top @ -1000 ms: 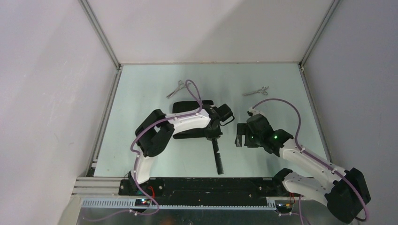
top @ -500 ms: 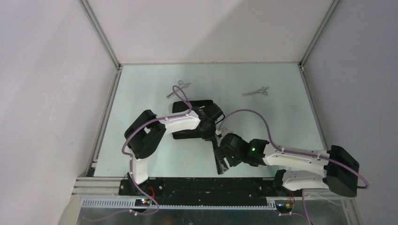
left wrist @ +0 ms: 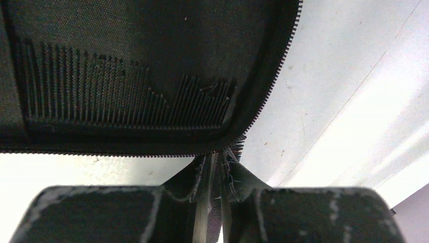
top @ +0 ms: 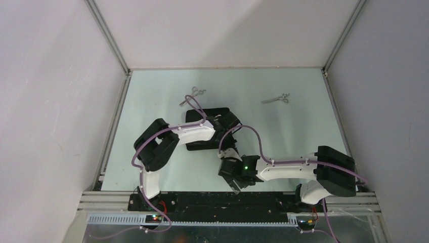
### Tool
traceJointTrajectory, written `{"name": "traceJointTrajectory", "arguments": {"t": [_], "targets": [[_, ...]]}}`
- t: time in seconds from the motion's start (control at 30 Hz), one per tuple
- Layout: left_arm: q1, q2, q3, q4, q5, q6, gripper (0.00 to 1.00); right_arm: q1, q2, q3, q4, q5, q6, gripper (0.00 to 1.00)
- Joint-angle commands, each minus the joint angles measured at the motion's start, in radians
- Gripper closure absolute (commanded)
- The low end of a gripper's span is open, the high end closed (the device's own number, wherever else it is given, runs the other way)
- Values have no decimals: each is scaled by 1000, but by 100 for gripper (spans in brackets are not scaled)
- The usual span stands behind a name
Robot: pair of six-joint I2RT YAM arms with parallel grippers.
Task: Sort the hair-cutting tools
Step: Pick up the comb at the center of the board.
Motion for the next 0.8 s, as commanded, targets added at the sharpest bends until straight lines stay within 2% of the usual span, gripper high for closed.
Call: {"name": "traceJointTrajectory", "arguments": {"t": [0.0, 0.53, 0.77], "targets": [[-3, 44, -43, -3, -38, -25, 84, 0, 4, 42, -91, 89, 84, 20], [-4, 48, -63, -2, -29, -55, 84, -117, -2, -50, -38, -80, 116, 54], [-6, 45, -63, -3, -30, -63, 83, -175, 20, -91, -14, -129, 118, 58]]}}
